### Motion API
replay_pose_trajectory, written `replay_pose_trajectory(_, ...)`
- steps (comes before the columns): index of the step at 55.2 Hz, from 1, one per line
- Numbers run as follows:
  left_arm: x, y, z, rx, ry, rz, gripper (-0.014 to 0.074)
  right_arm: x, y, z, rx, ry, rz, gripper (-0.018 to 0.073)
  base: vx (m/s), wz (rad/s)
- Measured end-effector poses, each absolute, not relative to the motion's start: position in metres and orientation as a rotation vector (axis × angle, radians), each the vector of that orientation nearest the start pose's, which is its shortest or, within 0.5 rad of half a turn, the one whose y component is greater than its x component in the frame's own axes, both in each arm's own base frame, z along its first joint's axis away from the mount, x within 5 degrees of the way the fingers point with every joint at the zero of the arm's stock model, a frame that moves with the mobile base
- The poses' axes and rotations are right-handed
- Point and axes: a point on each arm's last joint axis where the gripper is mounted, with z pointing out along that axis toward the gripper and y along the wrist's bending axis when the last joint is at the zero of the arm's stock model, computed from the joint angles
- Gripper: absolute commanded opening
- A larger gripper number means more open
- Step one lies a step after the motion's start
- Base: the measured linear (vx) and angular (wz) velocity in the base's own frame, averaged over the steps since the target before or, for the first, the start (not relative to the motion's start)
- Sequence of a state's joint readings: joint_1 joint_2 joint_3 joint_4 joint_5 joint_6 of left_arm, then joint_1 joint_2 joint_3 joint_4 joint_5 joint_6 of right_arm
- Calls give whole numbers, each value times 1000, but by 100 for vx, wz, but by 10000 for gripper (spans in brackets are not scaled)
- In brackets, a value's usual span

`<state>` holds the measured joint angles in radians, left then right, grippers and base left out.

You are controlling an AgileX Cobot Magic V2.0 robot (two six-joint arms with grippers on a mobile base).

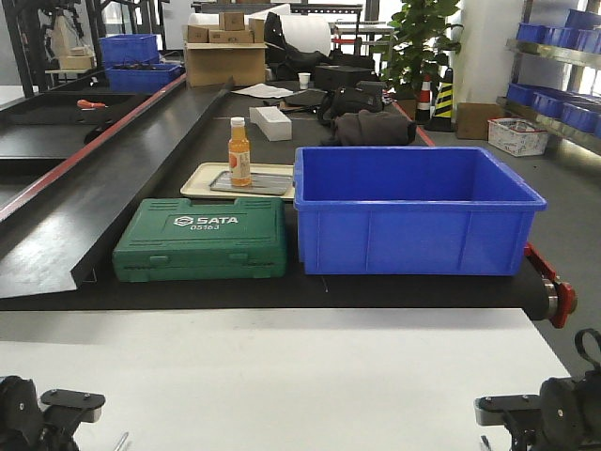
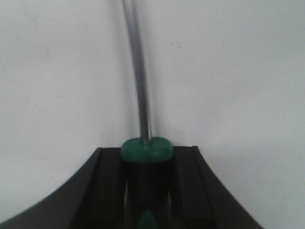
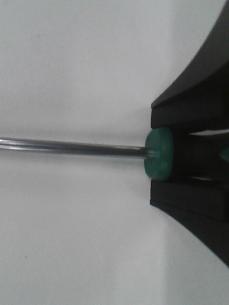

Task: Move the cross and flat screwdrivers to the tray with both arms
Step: 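Close both grippers on the handles and lift the screwdrivers upright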

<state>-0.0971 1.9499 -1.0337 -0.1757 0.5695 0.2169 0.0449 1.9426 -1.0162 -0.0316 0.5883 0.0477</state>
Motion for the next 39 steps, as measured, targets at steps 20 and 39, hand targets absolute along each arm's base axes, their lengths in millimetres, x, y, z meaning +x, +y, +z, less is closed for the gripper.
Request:
replay_pose_trajectory(20,337,-42,134,239,2894,-159,-3,326,29,152,-129,2900,28,-11,0,0)
replay_pose_trajectory(39,310,-40,270,194,2424,-163,-3,296,64,277,-245,2393,116,-9,0,0)
